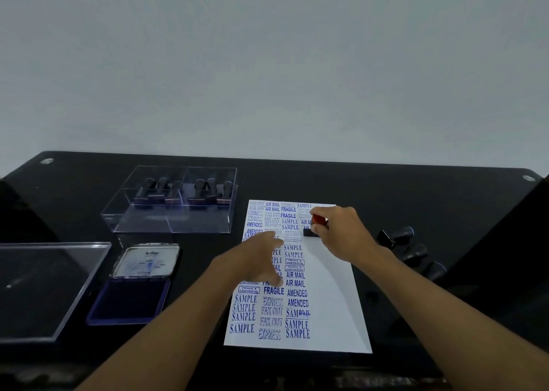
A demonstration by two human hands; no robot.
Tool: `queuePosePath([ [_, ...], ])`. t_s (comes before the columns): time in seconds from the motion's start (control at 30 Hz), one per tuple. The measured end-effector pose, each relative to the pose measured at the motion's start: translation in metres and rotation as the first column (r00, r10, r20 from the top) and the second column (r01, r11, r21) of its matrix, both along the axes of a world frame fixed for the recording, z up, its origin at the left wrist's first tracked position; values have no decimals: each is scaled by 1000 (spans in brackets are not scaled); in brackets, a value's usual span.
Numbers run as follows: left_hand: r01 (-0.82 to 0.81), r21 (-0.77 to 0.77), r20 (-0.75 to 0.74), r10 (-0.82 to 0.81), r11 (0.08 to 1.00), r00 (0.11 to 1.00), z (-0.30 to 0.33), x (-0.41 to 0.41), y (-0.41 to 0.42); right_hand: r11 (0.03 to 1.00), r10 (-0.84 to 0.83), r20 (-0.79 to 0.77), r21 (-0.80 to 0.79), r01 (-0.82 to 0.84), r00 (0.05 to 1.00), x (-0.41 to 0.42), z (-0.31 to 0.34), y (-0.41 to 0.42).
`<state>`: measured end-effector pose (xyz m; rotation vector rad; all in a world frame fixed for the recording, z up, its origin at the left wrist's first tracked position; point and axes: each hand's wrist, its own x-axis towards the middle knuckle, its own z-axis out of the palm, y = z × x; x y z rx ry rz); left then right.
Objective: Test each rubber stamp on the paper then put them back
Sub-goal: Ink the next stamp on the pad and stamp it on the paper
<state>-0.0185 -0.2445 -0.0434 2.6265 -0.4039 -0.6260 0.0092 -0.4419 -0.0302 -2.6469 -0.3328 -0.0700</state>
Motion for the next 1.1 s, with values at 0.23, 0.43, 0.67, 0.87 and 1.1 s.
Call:
queuePosePath([
  [0.23, -2, -19, -3, 2, 1000, 1000, -1, -1, 1, 999, -4, -25, -38, 4, 1000, 4, -5, 1],
  [0.43, 8, -4, -1, -8, 1000, 1000, 0, 1, 0, 981, 18, -21, -190, -21, 1000, 21, -5, 6],
  [0.67, 1, 0, -2, -1, 1000, 1000, 0, 1, 0, 982, 18, -44, -188, -26, 999, 24, -3, 8],
  [0.87, -2, 11, -10, 3, 1000, 1000, 2, 1, -2, 989, -15, 2, -145, 15, 1000, 0, -13, 9],
  [1.1, -12, 5, -8, 12, 1000, 1000, 3, 1, -1, 980, 10, -135, -193, -37, 991, 23, 12, 12],
])
